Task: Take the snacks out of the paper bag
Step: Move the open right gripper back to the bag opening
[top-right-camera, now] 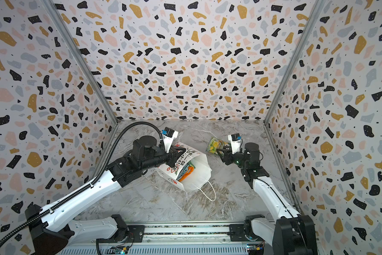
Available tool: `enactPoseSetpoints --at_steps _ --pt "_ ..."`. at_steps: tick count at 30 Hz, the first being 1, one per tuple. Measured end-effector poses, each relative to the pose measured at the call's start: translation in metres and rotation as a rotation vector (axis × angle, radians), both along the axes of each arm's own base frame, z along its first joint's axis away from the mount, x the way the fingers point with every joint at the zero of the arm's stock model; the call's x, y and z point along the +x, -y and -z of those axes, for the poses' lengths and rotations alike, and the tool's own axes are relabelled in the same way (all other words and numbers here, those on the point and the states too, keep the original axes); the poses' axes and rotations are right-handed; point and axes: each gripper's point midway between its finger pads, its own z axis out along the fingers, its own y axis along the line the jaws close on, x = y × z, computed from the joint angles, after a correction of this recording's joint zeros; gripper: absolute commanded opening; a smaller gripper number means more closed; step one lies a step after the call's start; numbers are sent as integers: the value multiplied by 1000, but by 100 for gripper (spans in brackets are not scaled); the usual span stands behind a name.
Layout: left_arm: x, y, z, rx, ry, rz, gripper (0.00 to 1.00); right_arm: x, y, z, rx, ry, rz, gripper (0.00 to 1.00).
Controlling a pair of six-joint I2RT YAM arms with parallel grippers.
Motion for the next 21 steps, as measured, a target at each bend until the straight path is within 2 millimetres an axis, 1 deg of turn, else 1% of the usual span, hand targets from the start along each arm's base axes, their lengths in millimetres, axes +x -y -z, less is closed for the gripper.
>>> enactPoseSetpoints --at_steps 2,5,8,12,15,17,21 --pt "1 0 -1 -1 3 -4 0 -20 -20 -8 22 32 -101 52" --pt "2 -1 -3 -6 12 -12 0 -49 -45 -10 41 58 -228 53" --pt "4 -1 -5 -9 20 -23 0 -70 -64 -6 42 64 -333 53" --pt "6 -2 -7 -16 30 -30 0 -90 -85 0 22 75 -437 53" --pt "7 -2 -8 -18 33 -35 0 -101 -98 12 -7 62 -498 53" --pt "7 -2 -10 -20 36 -37 0 -107 -106 24 -36 43 -525 53" --pt "8 -3 -14 -27 44 -43 0 -112 -116 47 -105 11 -538 53"
